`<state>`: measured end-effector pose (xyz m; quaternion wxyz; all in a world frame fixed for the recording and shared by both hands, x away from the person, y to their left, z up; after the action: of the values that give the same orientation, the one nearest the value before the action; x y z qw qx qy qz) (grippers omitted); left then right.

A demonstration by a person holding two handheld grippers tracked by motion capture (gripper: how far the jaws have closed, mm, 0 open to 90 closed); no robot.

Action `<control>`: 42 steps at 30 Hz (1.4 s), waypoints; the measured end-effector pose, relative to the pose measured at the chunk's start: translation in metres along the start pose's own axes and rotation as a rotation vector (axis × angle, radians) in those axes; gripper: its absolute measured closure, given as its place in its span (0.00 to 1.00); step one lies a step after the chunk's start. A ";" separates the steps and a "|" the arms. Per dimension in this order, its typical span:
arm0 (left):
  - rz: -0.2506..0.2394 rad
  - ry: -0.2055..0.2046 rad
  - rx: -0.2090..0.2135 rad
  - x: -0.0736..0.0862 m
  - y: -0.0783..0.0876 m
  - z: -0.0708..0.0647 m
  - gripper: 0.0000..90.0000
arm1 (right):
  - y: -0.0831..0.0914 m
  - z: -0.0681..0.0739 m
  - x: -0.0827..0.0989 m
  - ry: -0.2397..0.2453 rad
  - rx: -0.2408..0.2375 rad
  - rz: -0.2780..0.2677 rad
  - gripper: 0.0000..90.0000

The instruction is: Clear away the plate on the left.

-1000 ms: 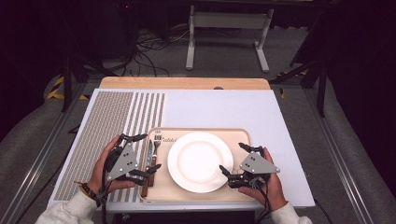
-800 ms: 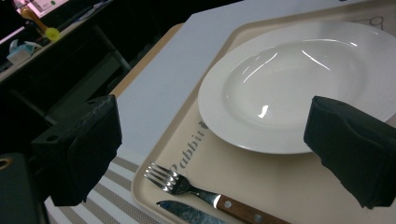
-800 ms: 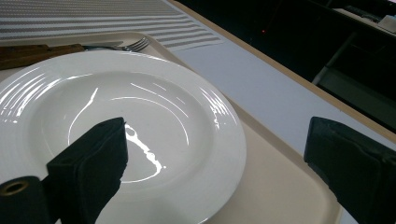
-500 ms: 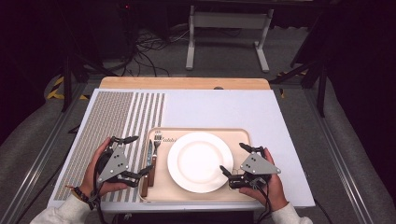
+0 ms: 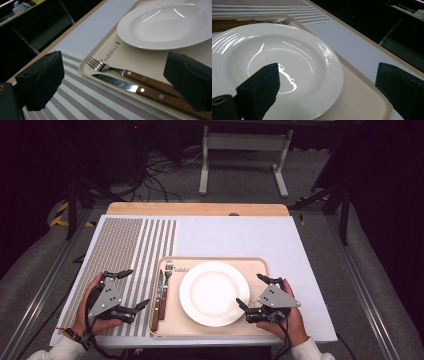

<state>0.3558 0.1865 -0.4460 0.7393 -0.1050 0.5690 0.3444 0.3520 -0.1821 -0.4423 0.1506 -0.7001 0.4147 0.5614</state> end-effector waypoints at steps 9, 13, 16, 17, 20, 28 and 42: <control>0.000 0.068 -0.007 0.015 0.010 0.004 0.05 | 0.003 0.000 0.001 -0.002 0.005 -0.007 0.07; -0.011 0.086 -0.011 0.018 0.014 0.003 0.05 | 0.004 0.000 0.001 -0.004 0.006 -0.008 0.06; -0.016 0.118 -0.011 0.022 0.017 0.002 0.05 | 0.005 -0.001 0.001 -0.006 0.005 -0.011 0.06; -0.019 0.128 -0.009 0.023 0.017 0.001 0.05 | 0.005 -0.001 0.001 -0.005 0.005 -0.011 0.06; -0.026 0.157 -0.006 0.025 0.018 -0.001 0.05 | 0.004 0.000 0.001 -0.006 0.001 -0.012 0.06; -0.051 0.159 -0.007 0.022 0.021 -0.002 0.05 | 0.003 0.002 0.002 -0.006 -0.003 -0.005 0.06; -0.062 0.147 -0.023 0.020 0.021 -0.001 0.04 | 0.002 0.003 0.002 -0.009 0.000 0.000 0.07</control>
<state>0.3443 0.2095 -0.4593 0.7046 -0.1559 0.6144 0.3191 0.3486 -0.1822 -0.4444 0.1524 -0.6976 0.4139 0.5647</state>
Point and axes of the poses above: each handheld gripper's, and its own axes: y roughly backward along the jaws, x roughly out of its underside, z roughly to its left, the point moved 7 cm from there along -y, roughly forward along the jaws, and after that the axes turned 9 degrees about -z, right-handed, at the moved point
